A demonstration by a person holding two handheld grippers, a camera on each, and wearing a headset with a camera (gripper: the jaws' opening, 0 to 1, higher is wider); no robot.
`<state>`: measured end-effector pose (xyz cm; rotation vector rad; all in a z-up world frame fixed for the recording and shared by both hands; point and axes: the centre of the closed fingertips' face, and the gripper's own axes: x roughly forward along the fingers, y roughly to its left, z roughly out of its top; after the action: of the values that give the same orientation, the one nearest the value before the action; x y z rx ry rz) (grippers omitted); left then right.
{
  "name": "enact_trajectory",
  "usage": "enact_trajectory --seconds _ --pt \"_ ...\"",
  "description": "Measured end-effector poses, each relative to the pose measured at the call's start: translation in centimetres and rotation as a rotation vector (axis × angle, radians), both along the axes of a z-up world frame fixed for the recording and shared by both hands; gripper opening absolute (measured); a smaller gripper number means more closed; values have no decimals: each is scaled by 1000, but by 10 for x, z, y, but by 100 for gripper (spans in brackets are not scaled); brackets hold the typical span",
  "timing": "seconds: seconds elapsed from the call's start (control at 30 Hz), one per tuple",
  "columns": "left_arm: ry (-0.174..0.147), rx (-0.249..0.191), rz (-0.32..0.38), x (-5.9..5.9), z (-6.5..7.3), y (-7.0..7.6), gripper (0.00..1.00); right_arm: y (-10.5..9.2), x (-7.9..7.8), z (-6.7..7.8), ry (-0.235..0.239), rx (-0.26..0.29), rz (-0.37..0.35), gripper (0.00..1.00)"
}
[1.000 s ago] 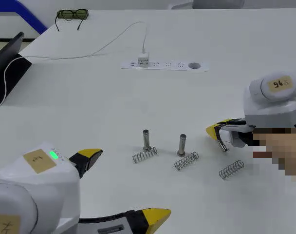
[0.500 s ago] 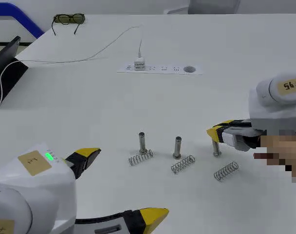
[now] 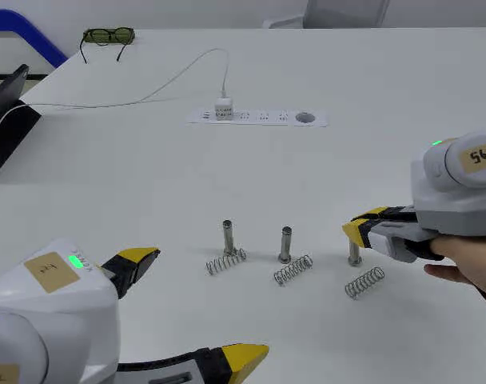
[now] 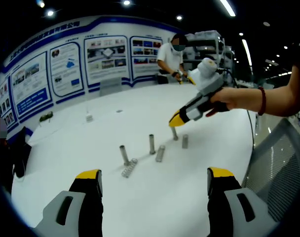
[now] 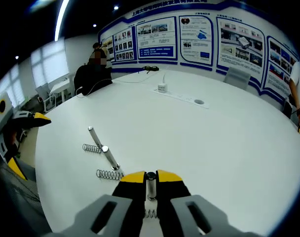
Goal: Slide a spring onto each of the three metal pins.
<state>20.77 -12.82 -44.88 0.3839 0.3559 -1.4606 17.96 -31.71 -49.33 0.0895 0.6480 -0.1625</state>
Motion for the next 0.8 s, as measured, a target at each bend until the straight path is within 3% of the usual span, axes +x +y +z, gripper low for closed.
enact_trajectory --seconds 0.13,0.3,0.37,0.8 --pt "-3 0 3 0 0 0 89 1 -1 3 -21 5 -2 8" --pt "-7 5 1 0 0 1 88 0 -4 5 -14 -9 -11 8" --pt "-6 5 0 -1 0 1 88 0 -4 7 -37 -5 -13 8" --pt "-9 6 -2 -1 0 2 87 2 -9 3 -70 12 -35 8"
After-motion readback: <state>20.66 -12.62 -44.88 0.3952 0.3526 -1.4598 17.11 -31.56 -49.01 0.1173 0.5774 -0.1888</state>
